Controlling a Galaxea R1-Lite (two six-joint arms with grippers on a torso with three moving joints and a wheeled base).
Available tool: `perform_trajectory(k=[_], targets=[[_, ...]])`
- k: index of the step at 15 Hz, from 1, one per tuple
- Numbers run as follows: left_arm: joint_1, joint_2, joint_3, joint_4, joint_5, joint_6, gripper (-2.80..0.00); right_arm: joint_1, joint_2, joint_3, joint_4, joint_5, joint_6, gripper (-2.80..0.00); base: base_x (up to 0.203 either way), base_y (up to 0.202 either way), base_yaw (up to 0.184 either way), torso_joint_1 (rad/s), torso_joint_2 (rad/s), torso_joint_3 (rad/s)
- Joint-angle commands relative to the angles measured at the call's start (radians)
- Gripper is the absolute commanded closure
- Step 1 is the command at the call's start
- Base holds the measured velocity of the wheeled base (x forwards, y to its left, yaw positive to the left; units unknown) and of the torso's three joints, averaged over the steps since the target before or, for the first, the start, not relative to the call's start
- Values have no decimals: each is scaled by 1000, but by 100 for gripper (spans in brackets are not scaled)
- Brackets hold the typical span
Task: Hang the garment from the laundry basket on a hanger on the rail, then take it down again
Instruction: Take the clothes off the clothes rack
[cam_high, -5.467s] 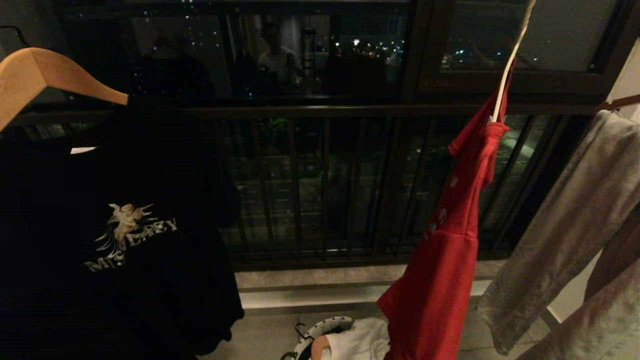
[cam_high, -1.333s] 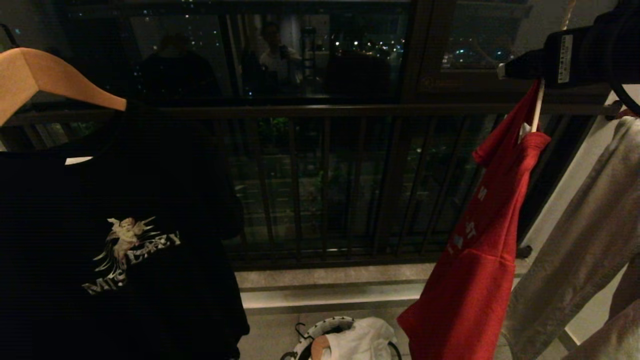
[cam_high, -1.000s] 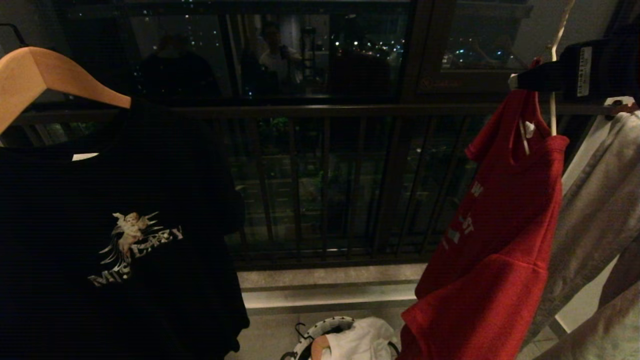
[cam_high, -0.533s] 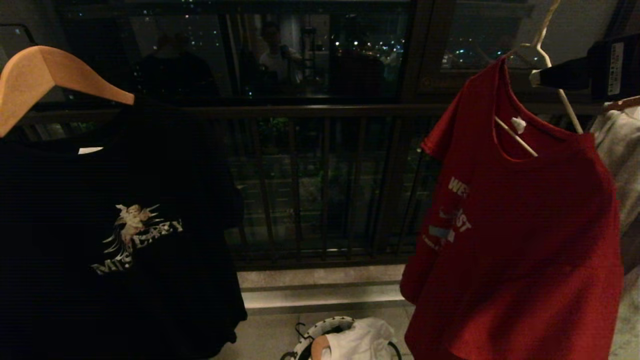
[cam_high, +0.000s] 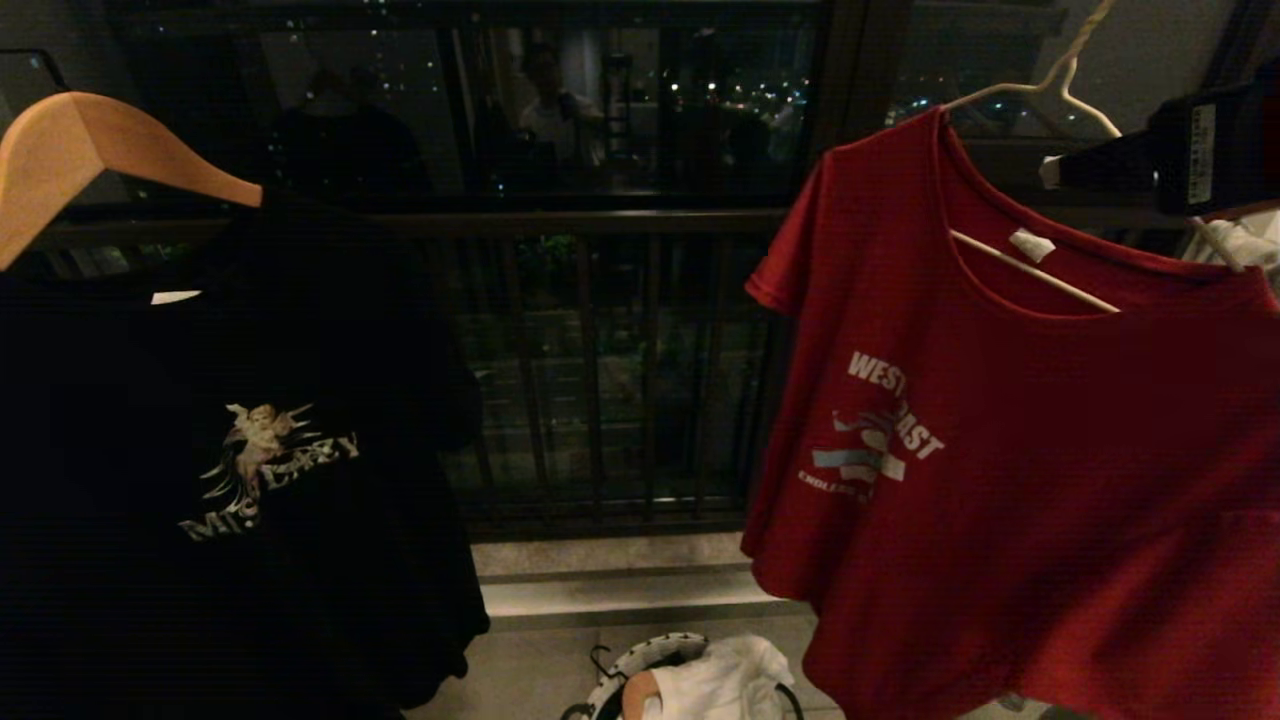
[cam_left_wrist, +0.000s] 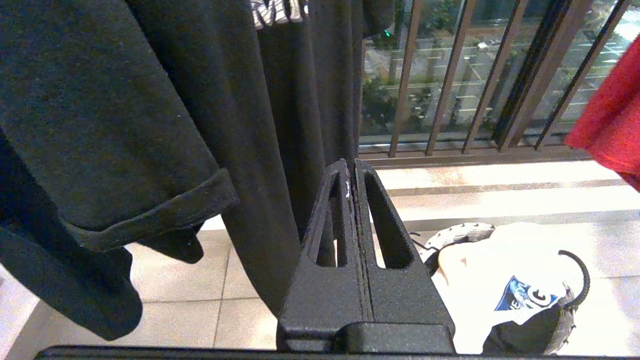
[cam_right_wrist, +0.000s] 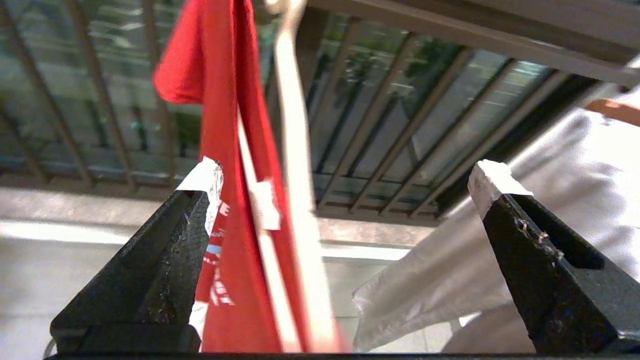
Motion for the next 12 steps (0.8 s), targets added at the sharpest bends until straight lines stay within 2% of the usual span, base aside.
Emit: perform_trajectory(k=[1, 5, 12], targets=[[0, -1, 1, 0, 0, 0, 0, 0, 38, -4, -1, 22, 0, -280, 0, 0, 0, 0, 0, 0], [0, -1, 1, 0, 0, 1, 0, 0, 55, -9, -42, 79, 0, -280, 0, 0, 0, 0, 0, 0], [0, -1, -1, 0, 0, 0, 0, 0, 58, -10, -43, 84, 0, -280, 0, 0, 0, 0, 0, 0]])
